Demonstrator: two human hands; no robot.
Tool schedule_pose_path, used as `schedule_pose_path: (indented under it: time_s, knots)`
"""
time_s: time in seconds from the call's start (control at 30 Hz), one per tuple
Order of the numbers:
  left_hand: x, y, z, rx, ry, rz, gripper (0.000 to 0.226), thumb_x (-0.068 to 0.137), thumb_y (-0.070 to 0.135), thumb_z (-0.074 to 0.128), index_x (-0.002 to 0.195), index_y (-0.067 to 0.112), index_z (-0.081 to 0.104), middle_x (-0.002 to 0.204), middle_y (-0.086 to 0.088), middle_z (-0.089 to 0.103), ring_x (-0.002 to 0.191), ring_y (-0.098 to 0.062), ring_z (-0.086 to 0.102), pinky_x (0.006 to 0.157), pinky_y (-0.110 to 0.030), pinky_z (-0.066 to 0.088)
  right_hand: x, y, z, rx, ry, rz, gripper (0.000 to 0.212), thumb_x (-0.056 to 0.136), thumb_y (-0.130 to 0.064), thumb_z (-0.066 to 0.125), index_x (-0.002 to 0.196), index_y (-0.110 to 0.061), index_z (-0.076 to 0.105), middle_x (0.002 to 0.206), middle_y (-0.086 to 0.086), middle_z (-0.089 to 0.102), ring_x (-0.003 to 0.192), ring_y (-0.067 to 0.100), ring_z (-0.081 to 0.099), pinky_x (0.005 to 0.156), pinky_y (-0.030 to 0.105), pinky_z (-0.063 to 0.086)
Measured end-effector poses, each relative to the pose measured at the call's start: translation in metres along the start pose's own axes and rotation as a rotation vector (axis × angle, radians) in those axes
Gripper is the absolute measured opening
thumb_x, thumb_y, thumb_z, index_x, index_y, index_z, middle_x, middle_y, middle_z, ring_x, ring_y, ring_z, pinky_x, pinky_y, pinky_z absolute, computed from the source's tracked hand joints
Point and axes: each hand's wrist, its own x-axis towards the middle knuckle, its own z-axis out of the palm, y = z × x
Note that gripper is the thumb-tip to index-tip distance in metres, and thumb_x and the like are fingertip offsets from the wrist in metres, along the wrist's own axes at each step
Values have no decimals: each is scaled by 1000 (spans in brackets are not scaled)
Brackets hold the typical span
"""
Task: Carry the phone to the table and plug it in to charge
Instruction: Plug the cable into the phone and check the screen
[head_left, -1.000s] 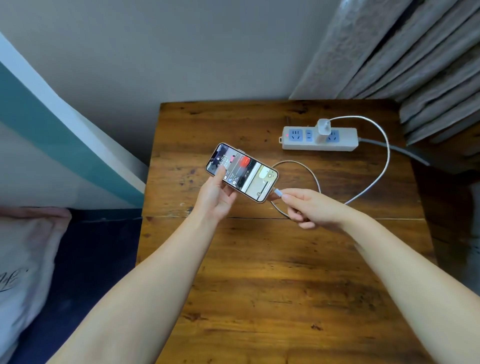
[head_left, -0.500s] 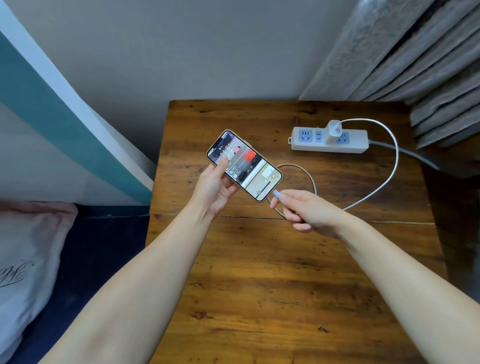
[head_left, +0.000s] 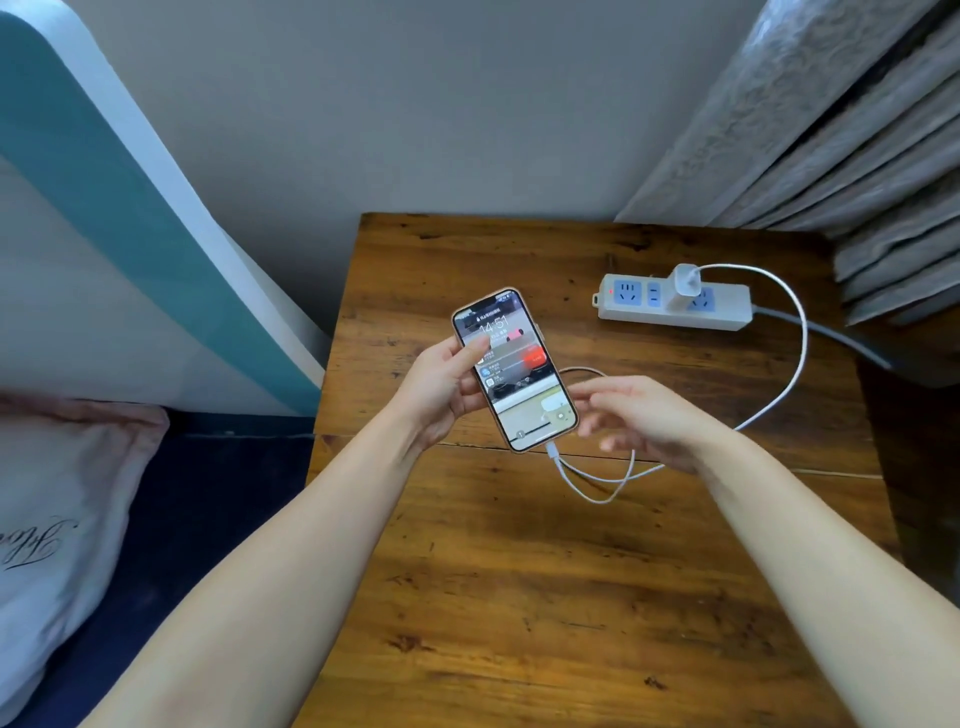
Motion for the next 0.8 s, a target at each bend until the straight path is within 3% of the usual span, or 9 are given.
schedule_pose_path:
  time_s: [0.07, 0.13, 0.23, 0.33, 0.5, 0.8]
  knots:
    - [-2, -2, -1, 11, 1, -17, 30, 92, 26, 54, 115, 8, 58, 104, -10, 72, 93, -25, 68, 67, -34, 59, 5, -5, 6, 86, 18, -32, 29, 97, -18, 44, 119, -17, 62, 107, 5, 71, 94, 16, 68, 71, 29, 58]
    - [-3, -3, 0, 21, 6, -32, 35, 92, 33, 51, 115, 8, 58, 107, -12, 70, 96, -26, 67, 71, -36, 59, 10, -6, 17, 160, -24, -40, 24, 95, -25, 48, 108, -26, 69, 104, 3, 74, 97, 17, 69, 77, 34, 58]
    - [-5, -2, -2, -36, 40, -70, 45, 92, 50, 40, 111, 14, 60, 111, -14, 68, 99, -28, 66, 74, -41, 59, 16, -5, 30, 228, 3, -53, 24, 94, -25, 50, 93, -25, 74, 97, 4, 76, 88, 18, 70, 74, 33, 58]
    - [-5, 0, -11, -92, 61, -122, 54, 93, 55, 24, 113, 16, 57, 118, -15, 63, 101, -29, 65, 78, -44, 57, 21, -2, 35, 284, -9, -63, 23, 94, -25, 50, 96, -23, 73, 98, 5, 76, 86, 17, 71, 71, 31, 59]
    - [-7, 1, -26, -126, 65, -136, 49, 95, 49, 30, 119, 14, 54, 120, -16, 62, 102, -30, 64, 79, -45, 57, 26, 1, 43, 333, -51, -53, 22, 94, -24, 51, 104, -20, 70, 100, 6, 75, 85, 16, 71, 66, 29, 59]
    - [-8, 4, -40, -153, 67, -131, 45, 94, 50, 31, 112, 18, 58, 117, -14, 64, 100, -29, 66, 73, -43, 59, 33, -5, 56, 345, -40, -34, 23, 93, -22, 52, 108, -17, 69, 96, 6, 76, 79, 14, 71, 58, 26, 57]
